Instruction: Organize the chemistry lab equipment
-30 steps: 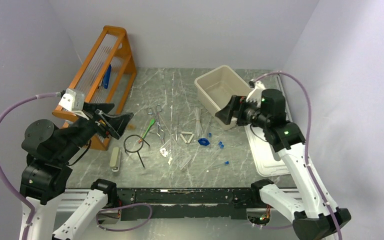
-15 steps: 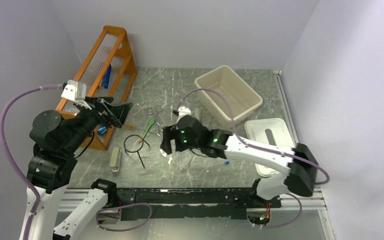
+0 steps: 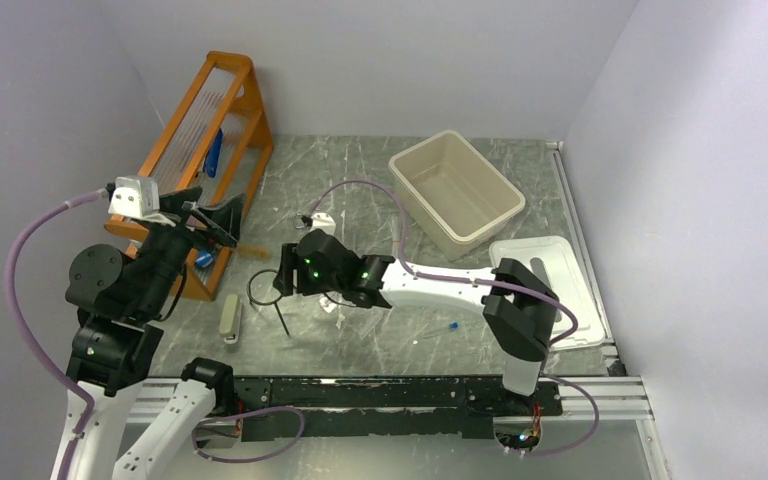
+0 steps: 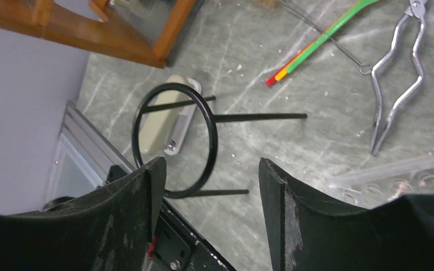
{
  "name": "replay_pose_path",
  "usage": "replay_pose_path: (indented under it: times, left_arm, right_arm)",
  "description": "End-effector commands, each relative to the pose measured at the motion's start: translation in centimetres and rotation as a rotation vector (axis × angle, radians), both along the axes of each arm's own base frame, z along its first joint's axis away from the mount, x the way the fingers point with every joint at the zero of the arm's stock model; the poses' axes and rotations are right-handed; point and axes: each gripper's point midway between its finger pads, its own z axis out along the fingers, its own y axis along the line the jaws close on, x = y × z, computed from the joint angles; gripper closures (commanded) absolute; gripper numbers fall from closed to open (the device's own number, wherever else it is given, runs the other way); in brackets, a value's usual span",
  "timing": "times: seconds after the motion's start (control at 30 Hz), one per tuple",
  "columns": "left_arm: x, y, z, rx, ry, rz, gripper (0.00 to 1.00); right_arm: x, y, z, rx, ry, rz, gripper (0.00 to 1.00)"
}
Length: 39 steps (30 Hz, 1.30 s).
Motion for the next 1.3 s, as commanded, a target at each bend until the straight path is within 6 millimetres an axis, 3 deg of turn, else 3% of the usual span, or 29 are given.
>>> replay_pose_path:
  times: [0.0, 0.13, 0.23, 0.37, 0.53, 0.63, 0.83, 0.97, 1.13, 1.27]
  left_arm:
    - [0.7, 1.7, 1.4, -0.003, -0.08, 0.103, 0.12]
    - [1.3, 2.4, 0.8, 0.026, -0.08, 0.146, 0.12]
    - [1.9, 2.6, 0.2, 0.035, -0.069, 0.167, 0.13]
    - [2.5, 2.8, -0.4, 0.048, -0.056, 0.186, 0.13]
    - [2.5, 2.8, -0.9, 0.052, -0.043, 0.187, 0.13]
    - [2.2, 3.0, -0.7, 0.048, -0.04, 0.191, 0.13]
    - [1.5, 3.5, 0.6, 0.042, -0.055, 0.211, 0.14]
    - [0.7, 4.2, 1.9, 0.022, -0.077, 0.233, 0.14]
    - [-0.2, 4.7, 3.2, -0.005, -0.101, 0.251, 0.14]
    - [-0.1, 4.1, 3.1, -0.02, -0.086, 0.221, 0.13]
  right_arm:
    - [1.6, 1.5, 0.9, 0.04, -0.001, -0.079, 0.38]
    - [2.0, 2.0, -1.6, -0.054, 0.024, -0.08, 0.49]
    - [1.7, 2.6, -2.3, -0.076, 0.051, -0.053, 0.57]
    - [1.4, 2.8, -2.9, -0.085, 0.068, -0.046, 0.66]
    - [1.7, 3.6, -2.3, -0.064, 0.042, -0.019, 0.88]
    - [1.8, 4.1, -1.0, -0.039, 0.026, -0.003, 1.0]
    - [1.2, 4.5, 3.3, 0.044, 0.001, 0.043, 1.0]
    - [1.0, 4.5, 7.1, 0.148, -0.02, 0.096, 1.0]
    - [2.3, 3.6, 12.0, 0.244, -0.065, 0.136, 1.0]
    - [4.7, 1.6, 15.0, 0.297, -0.088, 0.132, 1.0]
